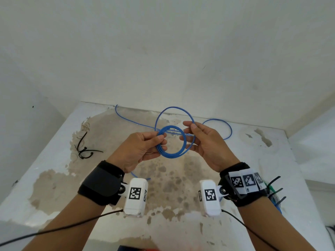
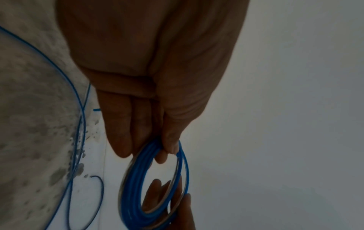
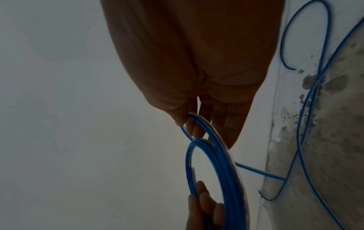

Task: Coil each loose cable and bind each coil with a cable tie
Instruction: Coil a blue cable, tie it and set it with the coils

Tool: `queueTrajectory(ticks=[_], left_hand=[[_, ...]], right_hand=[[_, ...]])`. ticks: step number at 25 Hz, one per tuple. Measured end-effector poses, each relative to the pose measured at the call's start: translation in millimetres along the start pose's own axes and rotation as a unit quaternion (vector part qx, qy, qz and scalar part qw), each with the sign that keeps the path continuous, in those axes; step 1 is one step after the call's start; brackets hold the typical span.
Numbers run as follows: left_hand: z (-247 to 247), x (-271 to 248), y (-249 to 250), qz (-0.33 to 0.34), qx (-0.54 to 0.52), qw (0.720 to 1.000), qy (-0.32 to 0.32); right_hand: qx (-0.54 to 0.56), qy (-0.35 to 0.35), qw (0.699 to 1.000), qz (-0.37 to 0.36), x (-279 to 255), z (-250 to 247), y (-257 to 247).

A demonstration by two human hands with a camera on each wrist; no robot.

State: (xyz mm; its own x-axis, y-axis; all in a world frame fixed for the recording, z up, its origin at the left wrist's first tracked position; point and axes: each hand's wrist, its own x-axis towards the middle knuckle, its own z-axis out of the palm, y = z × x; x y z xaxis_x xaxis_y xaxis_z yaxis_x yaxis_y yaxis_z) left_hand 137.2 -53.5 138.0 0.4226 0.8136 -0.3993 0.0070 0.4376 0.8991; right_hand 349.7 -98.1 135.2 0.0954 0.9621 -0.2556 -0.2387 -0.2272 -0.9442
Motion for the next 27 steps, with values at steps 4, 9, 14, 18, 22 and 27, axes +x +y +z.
queueTrajectory(ticks=[4,9,14,18,22,27], left_hand=[[1,-4,0,0.002,0.077,0.997,-0.026],[2,-5,8,0.011,0.192,0.980,-0.056],[6,-2,13,0.003,0.257,0.961,-0.106],[9,2,8,0.009,0.269,0.956,-0.117],[6,-2,7,0.014,0.330,0.938,-0.102],[-4,-7,31,0.119,0.400,0.909,0.016]], right_hand=[[-0.028,-0.035,0.999,0.014,-6,3,-4],[-0.125,-0.092,0.987,0.038,-14,2,-5],[-0.220,-0.146,0.964,0.025,-22,1,-8],[-0.404,-0.138,0.904,-0.031,-21,4,-4],[-0.389,-0.141,0.910,-0.038,-20,5,2],[-0.394,-0.141,0.907,-0.052,-15,0,3]])
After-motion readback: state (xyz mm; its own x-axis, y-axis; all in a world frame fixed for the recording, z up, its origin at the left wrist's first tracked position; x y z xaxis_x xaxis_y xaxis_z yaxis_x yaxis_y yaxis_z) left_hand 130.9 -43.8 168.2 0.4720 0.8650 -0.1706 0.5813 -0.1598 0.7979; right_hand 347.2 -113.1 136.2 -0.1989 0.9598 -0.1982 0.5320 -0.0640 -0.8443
